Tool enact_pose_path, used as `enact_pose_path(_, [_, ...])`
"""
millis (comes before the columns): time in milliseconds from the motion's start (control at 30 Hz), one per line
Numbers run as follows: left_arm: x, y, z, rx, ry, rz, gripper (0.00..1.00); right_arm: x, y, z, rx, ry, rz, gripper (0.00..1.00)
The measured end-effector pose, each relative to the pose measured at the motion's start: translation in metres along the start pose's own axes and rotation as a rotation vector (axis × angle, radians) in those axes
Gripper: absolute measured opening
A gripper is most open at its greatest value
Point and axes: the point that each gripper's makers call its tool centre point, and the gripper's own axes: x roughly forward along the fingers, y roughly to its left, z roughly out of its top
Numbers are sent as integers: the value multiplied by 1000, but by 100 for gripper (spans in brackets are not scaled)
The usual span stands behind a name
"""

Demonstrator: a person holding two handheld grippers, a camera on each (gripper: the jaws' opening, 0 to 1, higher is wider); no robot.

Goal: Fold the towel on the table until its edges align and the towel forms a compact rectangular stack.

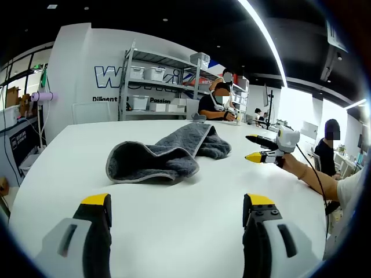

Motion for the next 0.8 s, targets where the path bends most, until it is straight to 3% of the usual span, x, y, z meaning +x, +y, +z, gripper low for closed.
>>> enact_pose_path(200, [0, 1, -3, 6, 16, 2, 99, 14, 6, -10, -8, 55, 15, 86])
enact_pose_path(367, [-1, 4, -1, 2, 9, 8, 98, 24, -4, -6, -28, 45, -7, 77])
enact_pose_path(800, [3, 5, -7, 1, 32, 3, 98, 49, -9, -22, -5, 115, 18, 57])
